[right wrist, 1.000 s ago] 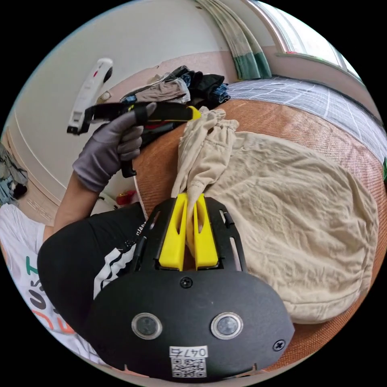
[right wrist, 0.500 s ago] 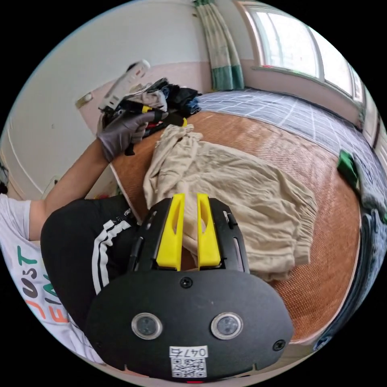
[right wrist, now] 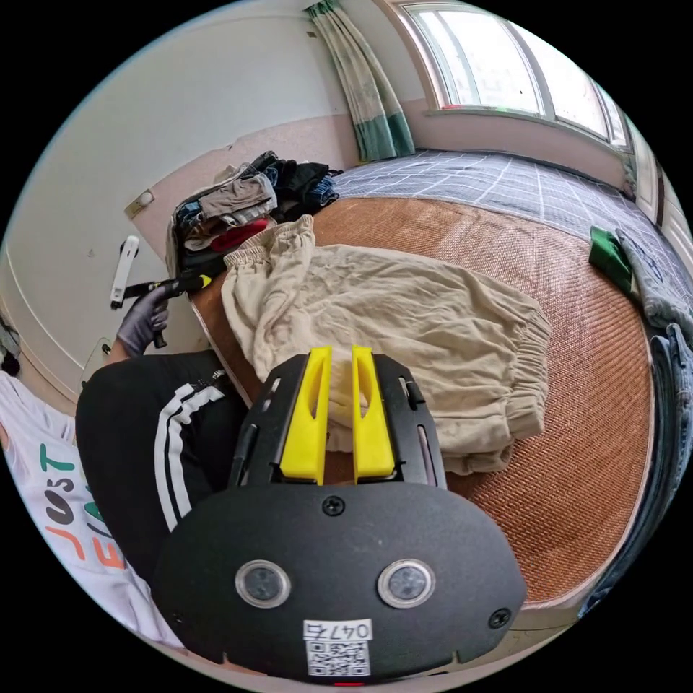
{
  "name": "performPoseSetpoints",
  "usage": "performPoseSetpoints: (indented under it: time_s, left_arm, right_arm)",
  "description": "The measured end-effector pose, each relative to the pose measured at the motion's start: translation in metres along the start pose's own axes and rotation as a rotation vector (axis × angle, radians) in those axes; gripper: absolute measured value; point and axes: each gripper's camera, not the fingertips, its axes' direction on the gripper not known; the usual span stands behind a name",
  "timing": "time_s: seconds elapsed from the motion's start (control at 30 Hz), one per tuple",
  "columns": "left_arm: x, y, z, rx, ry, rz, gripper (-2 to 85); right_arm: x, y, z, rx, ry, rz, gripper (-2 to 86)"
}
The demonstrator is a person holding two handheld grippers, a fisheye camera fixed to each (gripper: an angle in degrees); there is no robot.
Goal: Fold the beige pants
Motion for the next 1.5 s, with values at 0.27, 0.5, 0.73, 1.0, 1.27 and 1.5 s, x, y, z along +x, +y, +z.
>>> performPoseSetpoints:
  time_s: [0.27, 0.5, 0.73, 1.0, 1.27, 1.5]
  left_arm:
    - [0.153, -0.092, -0.049, 0.08, 0.254, 0.317, 11.4]
    - [0.363, -0.161, 0.073, -0.11, -0.028, 0.463, 15.5]
    - [0.313, -0.092, 0.084, -0.027, -0.059, 0.462, 4.8]
    - [0.16, -0.014, 0.046, -0.032, -0.016, 0.391, 2.1]
    - [-0.028, 0.108, 0.047, -0.099, 0.039, 0.199, 5.8]
    - [-0.062, 0.112, 0.002, 0.009, 0.137, 0.196, 9.1]
  right_arm:
    - [0.006, 0.011, -0.045, 0.08, 0.124, 0.043, 1.4]
    - [-0.007, 0.038, -0.06, 0.084, 0.185, 0.078, 1.3]
    - [-0.017, 0.045, -0.064, 0.078, 0.199, 0.071, 0.2]
    - [-0.027, 0.037, -0.047, 0.084, 0.131, 0.096, -0.2]
    - [-0.037, 0.018, -0.031, -0.051, 0.152, 0.092, 1.6]
    - [-0.048, -0.024, -0.036, -0.134, 0.369, 0.035, 5.7]
